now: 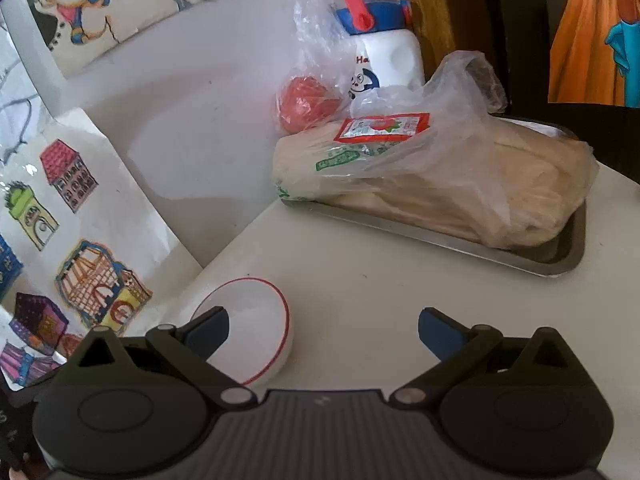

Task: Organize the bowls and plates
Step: 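Move both grippers to the smaller red-rimmed white bowl and grasp its rim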

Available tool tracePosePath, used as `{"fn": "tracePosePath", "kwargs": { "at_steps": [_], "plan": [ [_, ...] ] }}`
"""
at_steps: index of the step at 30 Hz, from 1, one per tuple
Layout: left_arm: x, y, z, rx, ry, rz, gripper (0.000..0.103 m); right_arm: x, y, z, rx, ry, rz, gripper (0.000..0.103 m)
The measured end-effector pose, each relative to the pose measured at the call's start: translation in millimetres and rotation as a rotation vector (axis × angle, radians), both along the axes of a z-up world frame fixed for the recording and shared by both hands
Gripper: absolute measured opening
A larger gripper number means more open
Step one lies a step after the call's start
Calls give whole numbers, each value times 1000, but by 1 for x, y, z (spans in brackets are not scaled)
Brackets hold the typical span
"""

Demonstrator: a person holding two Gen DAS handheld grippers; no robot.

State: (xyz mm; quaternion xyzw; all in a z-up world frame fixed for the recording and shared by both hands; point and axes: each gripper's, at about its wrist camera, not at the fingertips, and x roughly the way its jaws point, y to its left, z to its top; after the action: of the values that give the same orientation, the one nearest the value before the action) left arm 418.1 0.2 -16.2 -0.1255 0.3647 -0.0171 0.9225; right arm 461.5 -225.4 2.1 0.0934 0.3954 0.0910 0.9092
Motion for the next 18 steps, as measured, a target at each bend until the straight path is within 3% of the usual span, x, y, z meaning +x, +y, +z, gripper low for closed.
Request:
{"fn": "tracePosePath", "kwargs": {
  "at_steps": [8, 18],
  "plan": [
    [-2, 3, -2, -30, -9, -27, 101, 11, 4, -16, 29, 52, 25, 102],
    [-2, 4, -2, -62, -17, -89, 83, 13, 9, -23, 31, 100, 35, 69]
  ]
}}
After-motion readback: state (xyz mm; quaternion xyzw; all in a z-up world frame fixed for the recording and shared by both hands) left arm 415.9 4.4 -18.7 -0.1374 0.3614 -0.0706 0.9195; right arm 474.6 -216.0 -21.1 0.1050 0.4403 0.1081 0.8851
